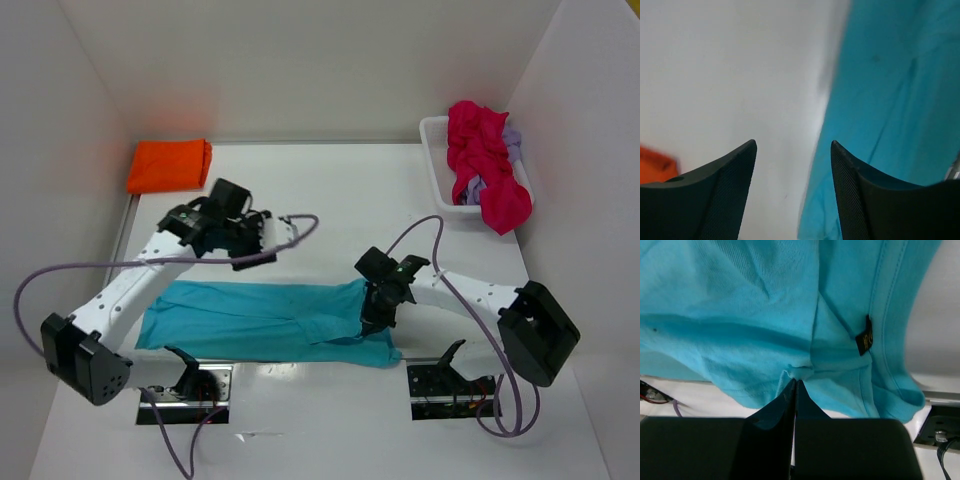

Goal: Fold and stack the t-shirts
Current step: Fold the other side of the tshirt into a rectangle

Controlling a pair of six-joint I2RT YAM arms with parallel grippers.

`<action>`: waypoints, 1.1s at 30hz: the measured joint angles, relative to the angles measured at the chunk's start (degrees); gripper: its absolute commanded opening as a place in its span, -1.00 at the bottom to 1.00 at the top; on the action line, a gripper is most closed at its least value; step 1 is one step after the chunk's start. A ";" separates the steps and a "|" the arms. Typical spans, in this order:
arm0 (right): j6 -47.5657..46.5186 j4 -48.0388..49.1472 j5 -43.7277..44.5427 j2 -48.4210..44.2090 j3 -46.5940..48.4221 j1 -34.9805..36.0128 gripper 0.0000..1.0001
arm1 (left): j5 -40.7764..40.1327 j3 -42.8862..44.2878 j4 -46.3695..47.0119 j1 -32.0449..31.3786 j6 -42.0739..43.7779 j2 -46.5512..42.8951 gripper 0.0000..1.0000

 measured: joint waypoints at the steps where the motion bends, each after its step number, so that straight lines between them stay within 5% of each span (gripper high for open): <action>1: -0.11 0.37 0.02 0.44 0.04 -0.17 -1.00 | 0.70 -0.02 -0.11 -3.65 0.15 1.22 0.31; 7: -0.33 2.54 0.37 3.10 0.46 -1.05 -1.00 | 3.02 -2.47 2.14 -24.22 1.42 10.58 0.21; 13: -0.31 3.63 0.68 5.66 1.97 -1.31 -1.00 | 3.21 -8.57 5.44 -36.20 2.73 13.18 0.08; 21: -0.52 5.25 0.98 8.41 2.49 -1.53 -1.00 | 2.60 -11.06 10.10 -38.49 4.39 13.62 -0.21; 33: -1.68 7.45 0.94 9.66 3.45 -1.90 -1.00 | 0.02 -13.20 14.51 -41.03 9.97 20.37 -0.22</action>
